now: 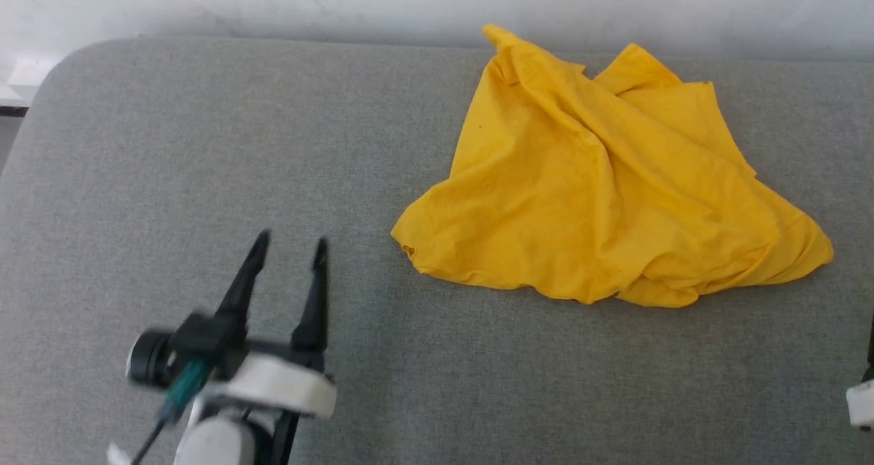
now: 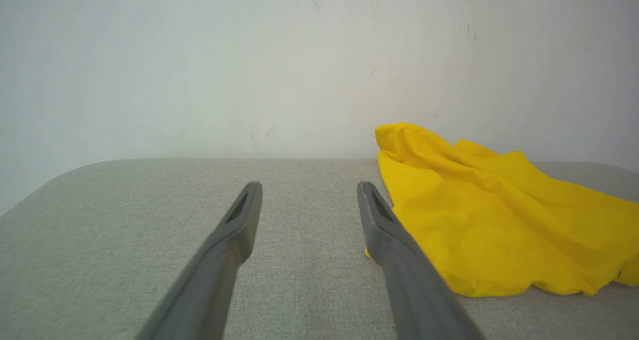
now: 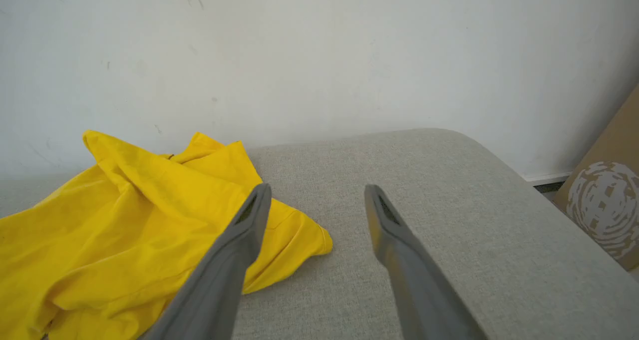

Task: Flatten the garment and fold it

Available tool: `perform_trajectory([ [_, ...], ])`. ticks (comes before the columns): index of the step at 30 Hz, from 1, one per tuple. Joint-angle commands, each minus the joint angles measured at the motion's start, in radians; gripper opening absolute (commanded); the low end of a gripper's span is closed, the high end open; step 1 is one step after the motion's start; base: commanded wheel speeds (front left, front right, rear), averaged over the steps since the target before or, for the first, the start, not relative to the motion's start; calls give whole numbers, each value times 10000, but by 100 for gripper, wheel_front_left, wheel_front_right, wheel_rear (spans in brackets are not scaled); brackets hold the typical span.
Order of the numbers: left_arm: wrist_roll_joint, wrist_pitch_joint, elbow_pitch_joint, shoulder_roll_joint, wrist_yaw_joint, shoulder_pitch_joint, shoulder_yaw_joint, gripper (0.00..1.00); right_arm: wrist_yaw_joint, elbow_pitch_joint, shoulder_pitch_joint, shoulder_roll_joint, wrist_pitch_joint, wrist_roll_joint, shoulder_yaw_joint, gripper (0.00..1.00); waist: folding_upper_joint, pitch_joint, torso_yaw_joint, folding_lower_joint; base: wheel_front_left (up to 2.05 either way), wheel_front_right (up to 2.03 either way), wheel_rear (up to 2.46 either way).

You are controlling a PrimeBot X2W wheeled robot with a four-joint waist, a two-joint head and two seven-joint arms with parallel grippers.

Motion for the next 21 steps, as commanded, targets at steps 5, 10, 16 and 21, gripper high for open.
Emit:
perform_trajectory([
  [5,-2,1941,718,317,-517,-1763,-990,100,-7,-115,-444,23,76,-33,154,100,0,460,136,0,0,0,0],
  [10,-204,3616,1463,733,-697,-2815,-1909,100,-7,29,-570,23,99,111,393,100,0,790,91,0,0,0,0],
  [16,-908,4101,1953,867,-737,-3232,-2427,100,-7,258,-672,23,23,194,449,100,0,980,-83,0,0,0,0],
  [21,-1335,4235,2350,762,-745,-3377,-2823,100,-7,462,-696,24,0,228,472,100,0,1034,-142,0,0,0,0],
])
